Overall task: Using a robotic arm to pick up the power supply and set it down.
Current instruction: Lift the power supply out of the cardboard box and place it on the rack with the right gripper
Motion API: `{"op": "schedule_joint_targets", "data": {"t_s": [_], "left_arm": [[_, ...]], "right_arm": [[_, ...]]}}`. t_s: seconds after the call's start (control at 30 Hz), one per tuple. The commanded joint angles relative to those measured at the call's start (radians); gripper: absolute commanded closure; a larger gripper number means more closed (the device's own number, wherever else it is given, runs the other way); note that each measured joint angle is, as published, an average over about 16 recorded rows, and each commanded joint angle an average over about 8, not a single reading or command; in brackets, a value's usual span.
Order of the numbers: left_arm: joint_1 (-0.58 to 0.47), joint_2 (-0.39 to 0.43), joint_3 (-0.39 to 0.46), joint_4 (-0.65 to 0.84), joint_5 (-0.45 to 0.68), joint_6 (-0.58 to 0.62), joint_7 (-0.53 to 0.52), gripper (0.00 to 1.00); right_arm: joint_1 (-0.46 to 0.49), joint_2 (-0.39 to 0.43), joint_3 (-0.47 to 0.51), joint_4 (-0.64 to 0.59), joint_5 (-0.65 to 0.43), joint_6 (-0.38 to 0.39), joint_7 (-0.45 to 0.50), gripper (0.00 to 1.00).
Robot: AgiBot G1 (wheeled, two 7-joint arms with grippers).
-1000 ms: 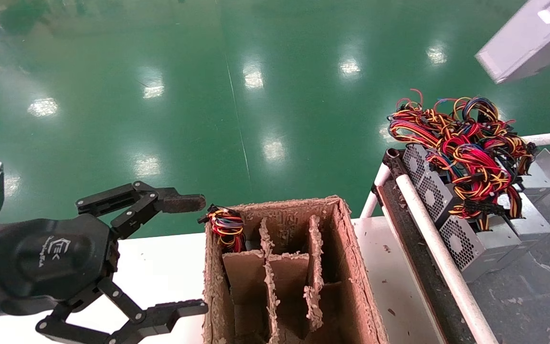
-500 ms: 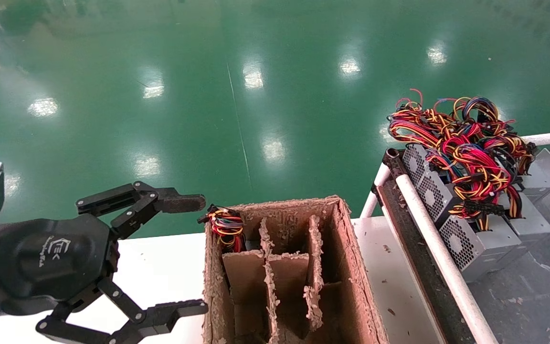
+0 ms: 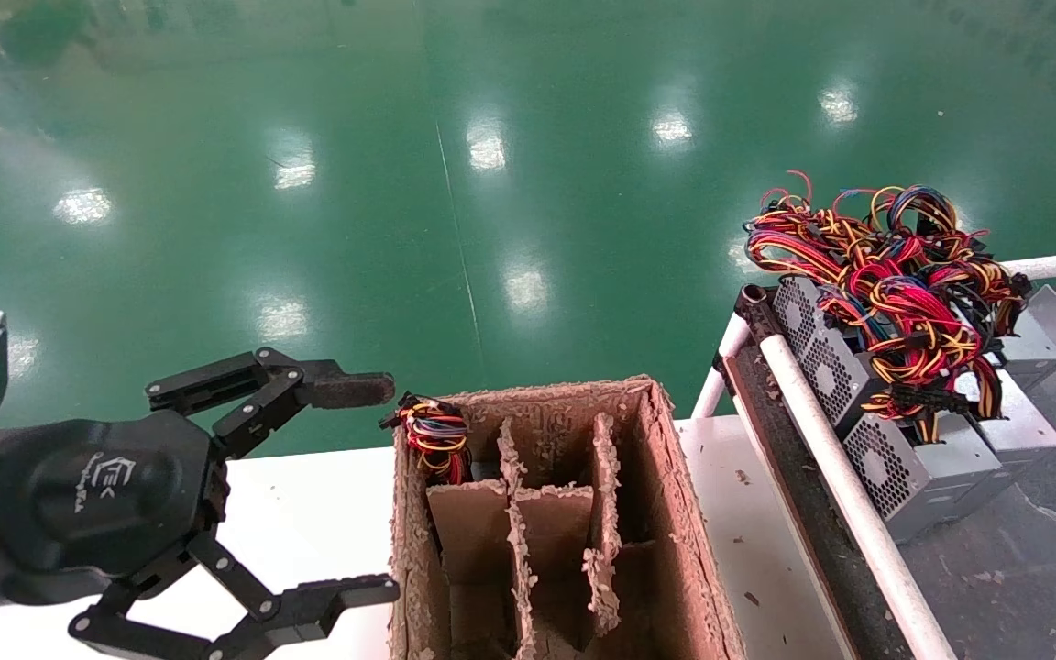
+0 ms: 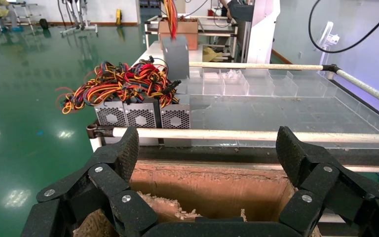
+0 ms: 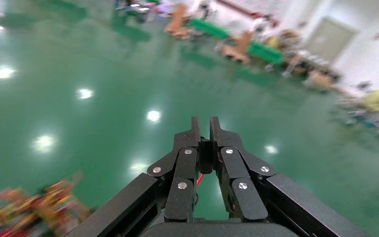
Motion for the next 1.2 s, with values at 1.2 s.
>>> {"op": "schedule_joint_targets", "data": {"t_s": [1.2], "left_arm": [[0.0, -0.001, 0.002, 0.0, -0.001, -0.001, 0.001, 0.0]], "right_arm": [[-0.056, 0.041, 0.044, -0.196, -0.052, -0.179, -0.096, 1.0]]}}
